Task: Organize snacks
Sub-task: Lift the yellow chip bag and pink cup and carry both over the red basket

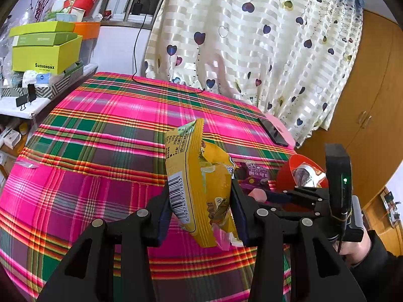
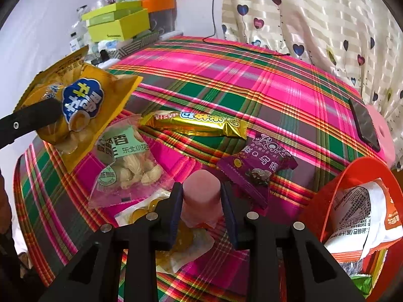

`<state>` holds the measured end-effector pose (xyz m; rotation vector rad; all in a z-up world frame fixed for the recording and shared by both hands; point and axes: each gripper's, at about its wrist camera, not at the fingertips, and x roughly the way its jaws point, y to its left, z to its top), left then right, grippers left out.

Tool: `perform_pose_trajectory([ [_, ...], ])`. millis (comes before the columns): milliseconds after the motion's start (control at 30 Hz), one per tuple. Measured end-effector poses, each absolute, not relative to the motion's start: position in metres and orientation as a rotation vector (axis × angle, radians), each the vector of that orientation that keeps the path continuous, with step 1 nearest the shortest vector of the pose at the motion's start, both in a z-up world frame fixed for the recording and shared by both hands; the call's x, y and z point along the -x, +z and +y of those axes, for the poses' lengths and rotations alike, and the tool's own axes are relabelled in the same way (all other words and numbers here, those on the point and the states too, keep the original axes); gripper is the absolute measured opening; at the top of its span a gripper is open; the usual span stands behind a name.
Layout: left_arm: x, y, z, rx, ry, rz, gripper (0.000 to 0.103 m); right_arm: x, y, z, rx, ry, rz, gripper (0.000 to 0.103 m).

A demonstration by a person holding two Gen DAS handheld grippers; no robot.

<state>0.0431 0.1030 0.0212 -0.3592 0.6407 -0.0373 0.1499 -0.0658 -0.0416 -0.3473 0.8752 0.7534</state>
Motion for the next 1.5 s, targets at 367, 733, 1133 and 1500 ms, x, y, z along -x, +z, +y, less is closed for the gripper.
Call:
perform_pose_trajectory([
  [367, -0.042, 0.024, 0.1, 0.353, -0.045, 0.639, 0.043, -0.138, -0.027, -0.077, 0.314, 0.763, 0.824, 0.028],
  [733, -0.03, 0.04, 0.08, 0.329, -0.055, 0.621, 0.043, -0.111, 0.008, -0.099, 0.262, 0.784, 0.744, 0.028],
  [1133, -0.025, 0.053, 0.043, 0.293, -0.111, 0.618, 0.043, -0.087, 0.032, -0.134, 0.222, 0.763, 0.678, 0.028],
  [1500, -0.028, 0.058, 0.014, 0.271, -0.169, 0.629, 0.043, -0.079, 0.041, -0.163, 0.191, 0.72, 0.652, 0.028],
])
